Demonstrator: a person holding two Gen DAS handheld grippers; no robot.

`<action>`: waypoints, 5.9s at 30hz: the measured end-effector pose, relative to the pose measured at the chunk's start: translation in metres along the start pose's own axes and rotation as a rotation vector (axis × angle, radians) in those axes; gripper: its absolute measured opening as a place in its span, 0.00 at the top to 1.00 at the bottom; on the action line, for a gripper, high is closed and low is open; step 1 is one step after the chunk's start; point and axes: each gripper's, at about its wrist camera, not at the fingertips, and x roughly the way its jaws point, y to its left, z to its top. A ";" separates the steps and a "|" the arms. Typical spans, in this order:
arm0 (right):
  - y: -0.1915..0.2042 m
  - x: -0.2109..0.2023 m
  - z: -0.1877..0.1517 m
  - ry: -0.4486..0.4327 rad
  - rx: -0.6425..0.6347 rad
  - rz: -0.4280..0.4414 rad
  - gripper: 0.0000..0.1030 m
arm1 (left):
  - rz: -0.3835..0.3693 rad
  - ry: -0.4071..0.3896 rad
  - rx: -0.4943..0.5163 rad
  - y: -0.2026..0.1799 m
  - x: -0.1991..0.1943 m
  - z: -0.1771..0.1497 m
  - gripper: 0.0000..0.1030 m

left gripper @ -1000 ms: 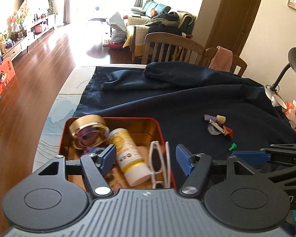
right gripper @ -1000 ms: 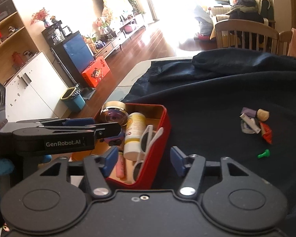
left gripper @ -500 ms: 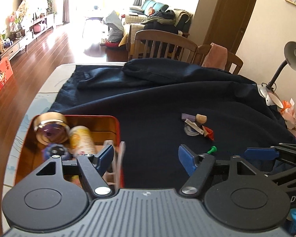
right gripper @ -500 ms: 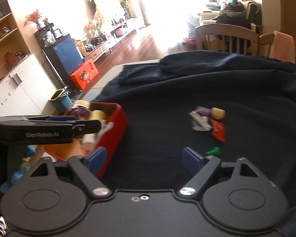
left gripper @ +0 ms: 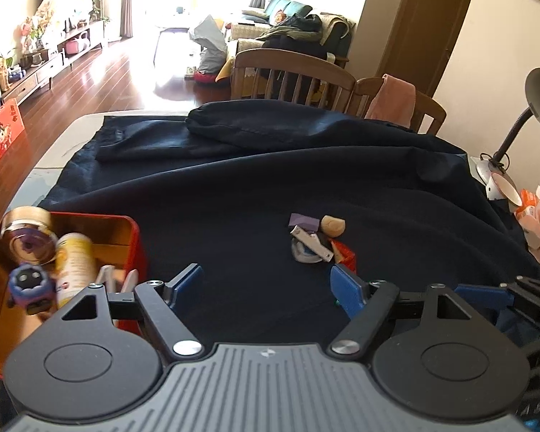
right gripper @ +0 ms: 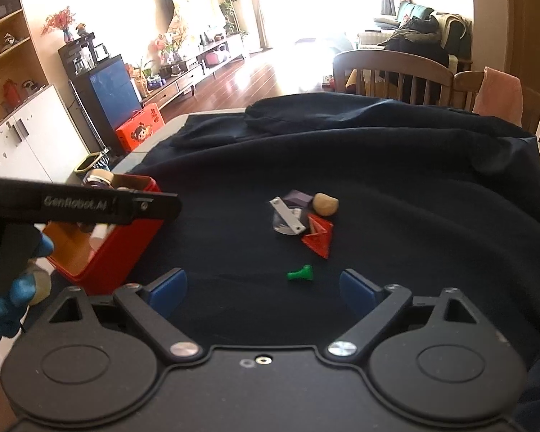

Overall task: Organize rigid objects
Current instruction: 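Move both tools back toward the remaining items on the cloth, then grasp the red candy wrapper with the right tool while the left tool grasps the nail clipper, then carry the candy wrapper and nail clipper into the red tin with both tools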

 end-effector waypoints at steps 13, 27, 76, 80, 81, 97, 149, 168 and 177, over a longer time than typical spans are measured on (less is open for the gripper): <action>-0.020 0.016 0.001 0.039 -0.100 0.008 0.15 | 0.000 0.080 -0.025 -0.028 0.048 0.011 0.24; -0.054 0.061 0.028 0.057 -0.030 0.022 0.30 | 0.083 0.101 -0.037 -0.039 0.093 0.023 0.24; -0.081 0.084 0.030 0.114 0.096 0.084 0.81 | -0.008 0.170 -0.219 -0.020 0.144 0.030 0.89; -0.078 0.072 0.030 0.105 0.092 0.093 0.81 | -0.028 0.168 -0.220 -0.016 0.132 0.026 0.89; -0.076 0.070 0.030 0.103 0.088 0.096 0.81 | -0.031 0.167 -0.220 -0.016 0.129 0.025 0.89; -0.032 0.010 0.025 0.083 0.021 0.131 0.81 | -0.083 0.148 -0.246 0.008 0.050 0.007 0.89; 0.240 0.102 0.031 0.154 -0.061 0.175 0.81 | -0.001 0.195 -0.122 0.259 -0.045 -0.008 0.89; 0.258 0.149 0.023 0.260 -0.063 0.110 0.80 | 0.035 0.265 -0.087 0.267 0.003 -0.008 0.89; 0.261 0.148 0.021 0.268 -0.061 0.106 0.75 | 0.049 0.266 -0.076 0.267 0.013 -0.008 0.89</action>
